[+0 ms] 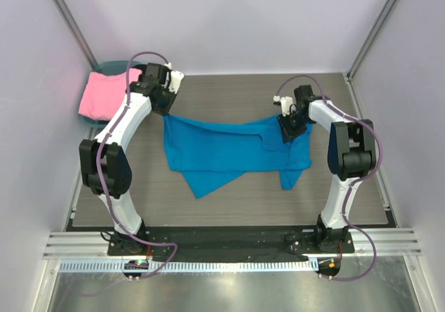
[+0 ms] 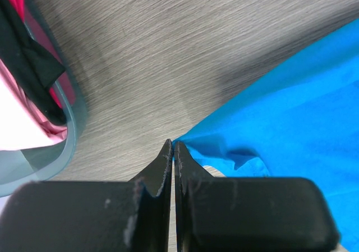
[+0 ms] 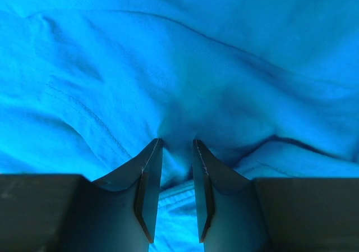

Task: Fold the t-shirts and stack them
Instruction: Flatten the tshirt out

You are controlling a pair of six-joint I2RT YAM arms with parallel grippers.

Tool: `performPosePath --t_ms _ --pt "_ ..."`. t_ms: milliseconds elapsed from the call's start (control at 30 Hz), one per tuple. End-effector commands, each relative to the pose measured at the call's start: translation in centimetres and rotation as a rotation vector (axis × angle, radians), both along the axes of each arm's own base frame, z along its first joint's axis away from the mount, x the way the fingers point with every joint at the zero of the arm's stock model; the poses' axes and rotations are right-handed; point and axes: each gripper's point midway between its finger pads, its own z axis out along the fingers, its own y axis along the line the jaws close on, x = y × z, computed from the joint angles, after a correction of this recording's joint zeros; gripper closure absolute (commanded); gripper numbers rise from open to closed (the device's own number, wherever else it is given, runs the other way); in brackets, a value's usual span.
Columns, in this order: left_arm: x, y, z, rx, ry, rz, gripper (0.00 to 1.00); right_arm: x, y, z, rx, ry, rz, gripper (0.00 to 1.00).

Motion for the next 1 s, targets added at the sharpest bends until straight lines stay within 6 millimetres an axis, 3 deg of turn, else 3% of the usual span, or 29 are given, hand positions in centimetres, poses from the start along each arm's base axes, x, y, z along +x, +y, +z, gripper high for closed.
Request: performPosePath --t_ms 0,100,333,467,567,667,833,900,967 --pt "0.7 -0.2 1.6 -0.008 -0.059 0.009 1.00 0.8 -0.4 2.1 -0.017 -0.022 0.004 0.67" --pt "0.8 0.3 1.6 0.015 -0.067 0.015 1.00 -1.0 -2.0 2.8 -0.060 -0.003 0.024 0.69" --pt "1.2 0.9 1.1 0.034 -0.069 0.035 1.00 -6.8 -8.8 3.5 -0.204 0.034 0.005 0.69" --pt "1.8 0.9 1.3 0.037 -0.077 0.041 1.00 -8.5 -13.2 4.1 -0.238 0.065 -0.089 0.69" --pt "2.1 0.7 1.3 0.033 -0.079 0.041 1.00 -8.6 -14.9 5.2 -0.261 0.029 -0.103 0.69" --pt "2.3 0.7 1.3 0.029 -0.080 0.045 1.00 -7.1 -13.2 7.3 -0.195 -0.041 -0.090 0.68" --pt "2.0 0.8 1.3 0.034 -0.075 0.047 1.00 -5.9 -7.4 10.1 -0.130 -0.136 0.060 0.60" --pt "1.9 0.8 1.2 0.033 -0.073 0.048 1.00 -6.0 -6.3 10.0 -0.136 -0.157 0.099 0.57" --pt "1.7 0.8 1.0 0.032 -0.070 0.050 1.00 -6.4 -5.1 8.7 -0.164 -0.144 0.142 0.56"
